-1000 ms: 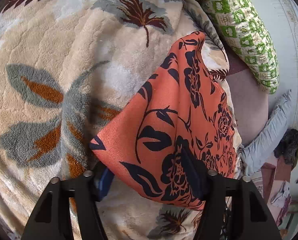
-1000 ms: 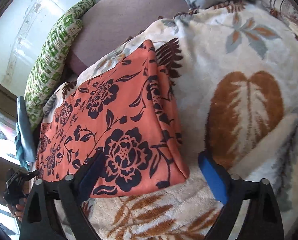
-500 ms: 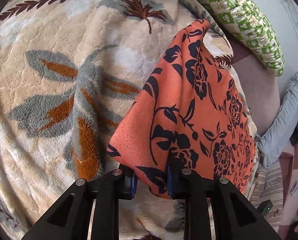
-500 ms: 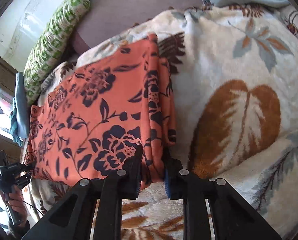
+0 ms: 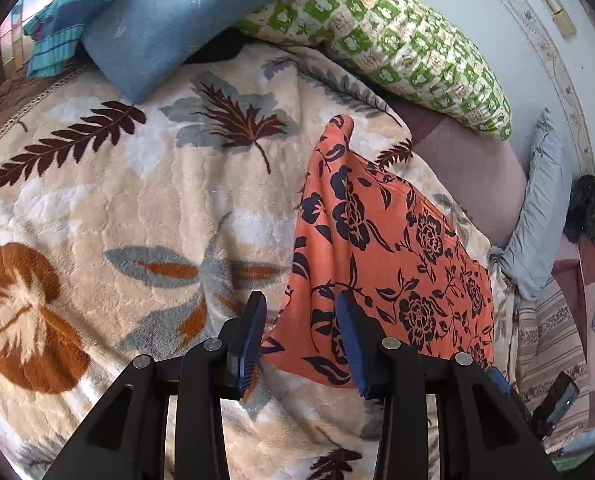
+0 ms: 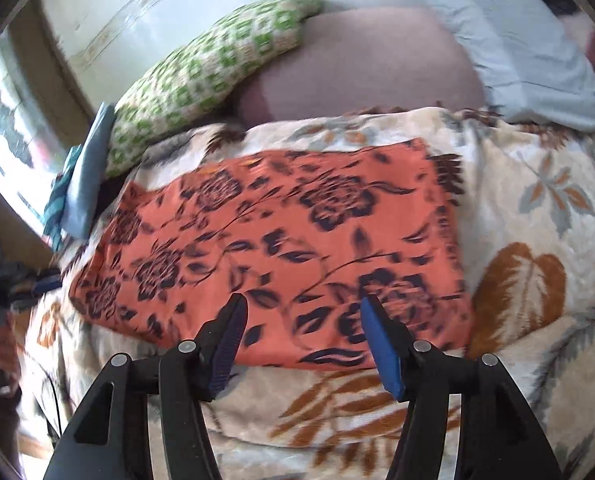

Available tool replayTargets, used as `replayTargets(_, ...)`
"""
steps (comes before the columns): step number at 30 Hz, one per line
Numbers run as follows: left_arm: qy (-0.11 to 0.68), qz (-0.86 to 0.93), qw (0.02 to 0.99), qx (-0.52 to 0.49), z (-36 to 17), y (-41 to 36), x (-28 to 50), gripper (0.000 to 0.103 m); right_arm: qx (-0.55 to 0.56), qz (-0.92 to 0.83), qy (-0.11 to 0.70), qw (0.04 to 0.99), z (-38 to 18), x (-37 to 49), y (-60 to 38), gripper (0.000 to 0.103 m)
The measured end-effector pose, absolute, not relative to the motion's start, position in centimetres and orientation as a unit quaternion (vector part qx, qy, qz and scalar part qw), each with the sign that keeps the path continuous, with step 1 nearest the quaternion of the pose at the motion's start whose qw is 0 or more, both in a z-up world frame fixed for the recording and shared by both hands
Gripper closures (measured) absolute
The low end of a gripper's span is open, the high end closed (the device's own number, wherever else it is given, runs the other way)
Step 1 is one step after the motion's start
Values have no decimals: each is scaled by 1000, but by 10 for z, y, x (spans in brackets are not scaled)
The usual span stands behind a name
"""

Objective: Fold small clothes

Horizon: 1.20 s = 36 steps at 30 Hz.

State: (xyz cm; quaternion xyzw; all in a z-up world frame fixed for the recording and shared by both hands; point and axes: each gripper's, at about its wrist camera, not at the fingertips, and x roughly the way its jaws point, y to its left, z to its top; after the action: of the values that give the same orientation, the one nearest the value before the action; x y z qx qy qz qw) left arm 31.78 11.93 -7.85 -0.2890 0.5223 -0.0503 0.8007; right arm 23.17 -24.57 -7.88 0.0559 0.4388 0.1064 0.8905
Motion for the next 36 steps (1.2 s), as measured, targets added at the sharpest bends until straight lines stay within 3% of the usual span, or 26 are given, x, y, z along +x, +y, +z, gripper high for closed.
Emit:
replayTargets(5,557,-72,778,-281,-88,124,366,58,-50,187,442,876,-95,226,-130,36)
replayTargets(20,617,-111,751,-208,-128,106,499,55,-273,188,380,864,-141,240,46,39)
replayTargets(26,639,-126,740,-168,-159,69,522,59,-273,186,357,874,-144,247,44,67)
replayTargets(28,629,-120,751,-160,-161,61,520,77,-254,196,355,878,-139,248,38,80)
replayTargets(30,618,-124,759,-165,-154,56,517,86,-227,204,354,884,-131,249,29,83)
replayTargets(36,569,-166,794,-135,-92,4,497,87,-133,201,323,915,-92,241,-16,85)
